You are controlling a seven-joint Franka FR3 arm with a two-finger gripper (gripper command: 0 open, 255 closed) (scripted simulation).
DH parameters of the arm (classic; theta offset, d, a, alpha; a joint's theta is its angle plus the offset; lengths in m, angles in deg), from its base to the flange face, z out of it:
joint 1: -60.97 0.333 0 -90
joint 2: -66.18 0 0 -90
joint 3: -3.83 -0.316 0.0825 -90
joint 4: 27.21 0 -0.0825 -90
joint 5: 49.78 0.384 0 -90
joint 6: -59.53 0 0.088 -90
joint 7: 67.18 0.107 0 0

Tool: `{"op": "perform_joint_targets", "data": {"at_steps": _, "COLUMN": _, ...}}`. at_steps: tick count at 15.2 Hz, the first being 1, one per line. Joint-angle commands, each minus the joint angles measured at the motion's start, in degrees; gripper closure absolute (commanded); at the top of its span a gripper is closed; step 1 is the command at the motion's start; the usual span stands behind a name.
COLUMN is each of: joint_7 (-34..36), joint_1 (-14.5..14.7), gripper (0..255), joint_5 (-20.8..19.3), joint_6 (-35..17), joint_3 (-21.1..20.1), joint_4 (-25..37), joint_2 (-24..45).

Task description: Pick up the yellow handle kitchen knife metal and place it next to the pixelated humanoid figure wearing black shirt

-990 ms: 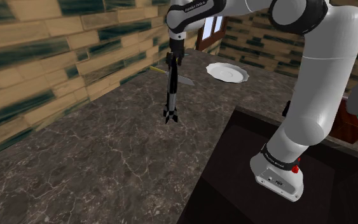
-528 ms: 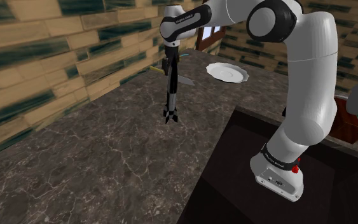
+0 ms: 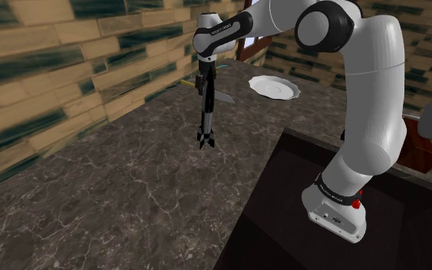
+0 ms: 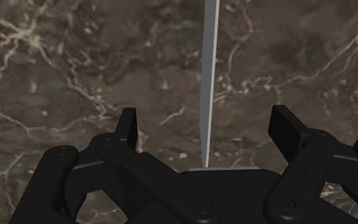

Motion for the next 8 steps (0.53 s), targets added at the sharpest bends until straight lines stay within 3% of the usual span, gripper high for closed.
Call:
{"op": "perform_joint_targets", "data": {"at_steps": 1, "joint_7": 0.0, "joint_1": 0.0, "gripper": 0, "joint_5": 0.0, "joint_6": -0.03, "joint_3": 0.0, "joint_4": -0.01, "joint_2": 0.01}}
{"op": "perform_joint_targets", "data": {"at_steps": 4, "joint_7": 0.0, "joint_1": 0.0, "gripper": 0, "joint_5": 0.0, "joint_6": -0.02, "joint_3": 0.0, "joint_4": -0.01, "joint_2": 0.01}}
{"op": "perform_joint_targets", "data": {"at_steps": 5, "joint_7": 0.0, "joint_1": 0.0, "gripper": 255, "joint_5": 0.0, "joint_6": -0.02, "joint_3": 0.0, "joint_4": -0.01, "joint_2": 0.01}}
{"op": "perform_joint_targets", "data": {"at_steps": 8, "joint_7": 0.0, "joint_1": 0.0, "gripper": 255, "joint_5": 0.0, "joint_6": -0.02, "joint_3": 0.0, "joint_4": -0.01, "joint_2": 0.01}}
